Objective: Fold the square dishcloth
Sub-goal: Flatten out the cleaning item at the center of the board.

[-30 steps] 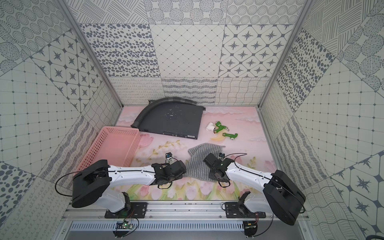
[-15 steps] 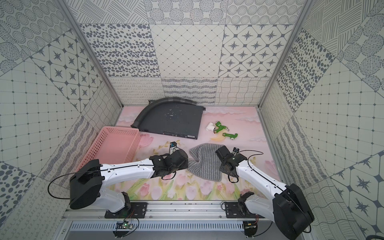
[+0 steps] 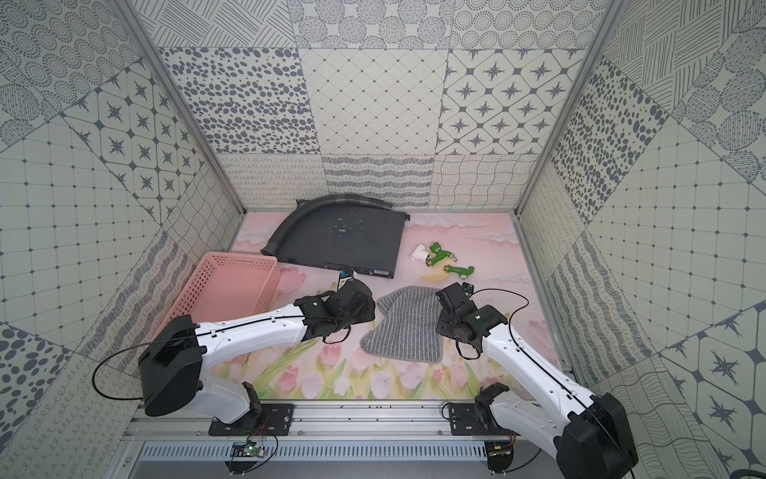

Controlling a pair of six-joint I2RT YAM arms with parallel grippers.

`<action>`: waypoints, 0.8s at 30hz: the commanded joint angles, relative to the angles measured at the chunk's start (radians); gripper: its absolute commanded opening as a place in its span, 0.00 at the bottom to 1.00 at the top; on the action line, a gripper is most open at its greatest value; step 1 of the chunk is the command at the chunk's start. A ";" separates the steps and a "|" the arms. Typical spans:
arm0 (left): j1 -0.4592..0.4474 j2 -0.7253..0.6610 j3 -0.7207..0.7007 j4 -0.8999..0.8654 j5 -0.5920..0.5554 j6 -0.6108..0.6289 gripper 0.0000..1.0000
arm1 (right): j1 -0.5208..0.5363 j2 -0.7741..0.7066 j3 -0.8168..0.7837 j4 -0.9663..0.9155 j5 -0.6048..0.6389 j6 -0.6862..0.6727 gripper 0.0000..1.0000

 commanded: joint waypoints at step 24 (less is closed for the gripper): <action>0.158 0.462 0.331 -0.034 0.356 0.297 0.52 | 0.183 0.102 -0.223 0.210 -0.206 0.245 0.13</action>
